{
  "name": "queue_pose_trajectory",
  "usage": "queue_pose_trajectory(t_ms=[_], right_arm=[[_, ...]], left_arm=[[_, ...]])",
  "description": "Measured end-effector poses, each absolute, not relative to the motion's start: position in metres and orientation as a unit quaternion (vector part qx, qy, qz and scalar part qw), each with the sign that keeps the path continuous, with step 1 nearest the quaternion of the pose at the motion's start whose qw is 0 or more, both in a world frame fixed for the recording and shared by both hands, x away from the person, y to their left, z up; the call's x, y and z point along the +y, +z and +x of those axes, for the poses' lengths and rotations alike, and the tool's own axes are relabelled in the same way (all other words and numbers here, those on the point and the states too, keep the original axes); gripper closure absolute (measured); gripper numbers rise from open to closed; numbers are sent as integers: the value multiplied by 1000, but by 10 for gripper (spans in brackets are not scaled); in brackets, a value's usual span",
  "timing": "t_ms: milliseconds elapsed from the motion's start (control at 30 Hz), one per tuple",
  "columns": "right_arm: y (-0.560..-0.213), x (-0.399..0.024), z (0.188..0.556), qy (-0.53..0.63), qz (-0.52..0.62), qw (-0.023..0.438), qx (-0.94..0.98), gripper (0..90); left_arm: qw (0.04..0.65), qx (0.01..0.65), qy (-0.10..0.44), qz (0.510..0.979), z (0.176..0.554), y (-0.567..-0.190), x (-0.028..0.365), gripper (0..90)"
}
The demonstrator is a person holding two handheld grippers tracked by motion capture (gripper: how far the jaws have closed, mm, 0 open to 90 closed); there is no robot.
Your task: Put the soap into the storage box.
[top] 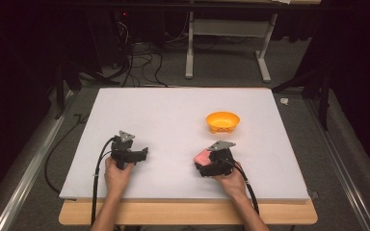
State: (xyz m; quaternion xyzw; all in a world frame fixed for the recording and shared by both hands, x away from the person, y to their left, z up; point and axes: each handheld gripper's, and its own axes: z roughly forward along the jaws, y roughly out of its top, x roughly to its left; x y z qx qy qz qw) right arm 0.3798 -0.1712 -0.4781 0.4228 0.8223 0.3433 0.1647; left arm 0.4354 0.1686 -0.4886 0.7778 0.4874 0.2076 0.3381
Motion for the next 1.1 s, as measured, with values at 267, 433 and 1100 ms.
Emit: queue_pose_trajectory(t_ms=[267,433,1100], right_arm=[[-467,-182,374,364,430,166,809,138],[-462,-191,371,370,439,166,802,138],[-446,-233,366,403,480,163,761,138]], left_arm=[[338,488,207,777,435,-489,168,154],[338,488,207,778,435,-488,169,154],[338,488,207,778,435,-488,169,154]])
